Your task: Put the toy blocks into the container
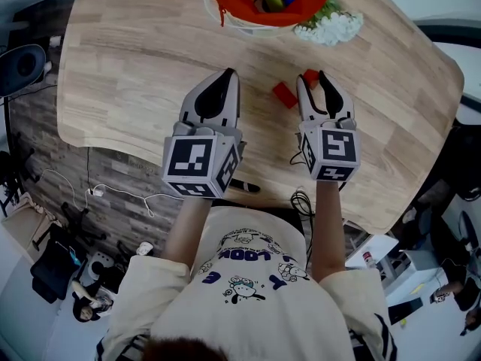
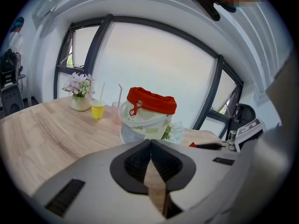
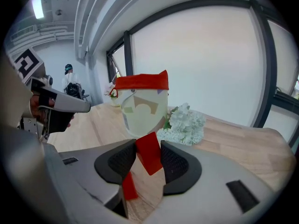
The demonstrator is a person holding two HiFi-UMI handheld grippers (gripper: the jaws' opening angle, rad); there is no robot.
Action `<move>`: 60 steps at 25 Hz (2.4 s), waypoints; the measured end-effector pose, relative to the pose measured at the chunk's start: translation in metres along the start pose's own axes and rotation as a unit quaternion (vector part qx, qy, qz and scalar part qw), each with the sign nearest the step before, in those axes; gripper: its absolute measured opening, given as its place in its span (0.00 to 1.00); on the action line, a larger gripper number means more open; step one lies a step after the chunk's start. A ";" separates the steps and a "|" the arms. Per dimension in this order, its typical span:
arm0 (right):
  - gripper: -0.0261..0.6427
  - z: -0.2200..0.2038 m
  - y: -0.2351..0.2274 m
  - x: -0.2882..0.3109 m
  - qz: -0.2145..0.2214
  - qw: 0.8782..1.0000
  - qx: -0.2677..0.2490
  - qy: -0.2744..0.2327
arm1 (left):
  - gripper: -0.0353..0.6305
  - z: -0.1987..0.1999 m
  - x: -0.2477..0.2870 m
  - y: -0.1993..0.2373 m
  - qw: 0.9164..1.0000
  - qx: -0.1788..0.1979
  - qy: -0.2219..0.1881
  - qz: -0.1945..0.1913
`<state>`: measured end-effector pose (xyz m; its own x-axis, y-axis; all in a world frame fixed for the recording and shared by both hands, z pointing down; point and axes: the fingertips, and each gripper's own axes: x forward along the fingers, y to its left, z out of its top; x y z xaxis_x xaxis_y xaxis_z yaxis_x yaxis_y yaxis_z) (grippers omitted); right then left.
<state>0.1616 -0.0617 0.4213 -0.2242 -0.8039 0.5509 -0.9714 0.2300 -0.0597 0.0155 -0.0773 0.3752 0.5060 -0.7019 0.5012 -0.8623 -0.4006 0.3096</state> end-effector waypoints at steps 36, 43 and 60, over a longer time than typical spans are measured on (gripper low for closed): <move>0.28 0.182 0.027 -0.008 -0.007 0.989 -0.052 -0.138 | 0.10 0.067 -0.026 0.017 0.997 0.009 -0.076 -0.016; 0.28 0.197 0.033 0.008 -0.001 0.988 -0.063 -0.141 | 0.10 0.075 -0.024 0.027 0.997 0.006 -0.080 -0.013; 0.28 0.193 0.034 0.044 0.008 0.990 -0.084 -0.111 | 0.10 0.079 -0.009 0.040 0.997 -0.004 -0.074 -0.006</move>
<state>0.1038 -0.1953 0.2828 -0.2685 -0.8961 0.3535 -0.9452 0.3158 0.0825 -0.0248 -0.1333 0.3192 0.5071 -0.7769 0.3732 -0.8563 -0.4050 0.3204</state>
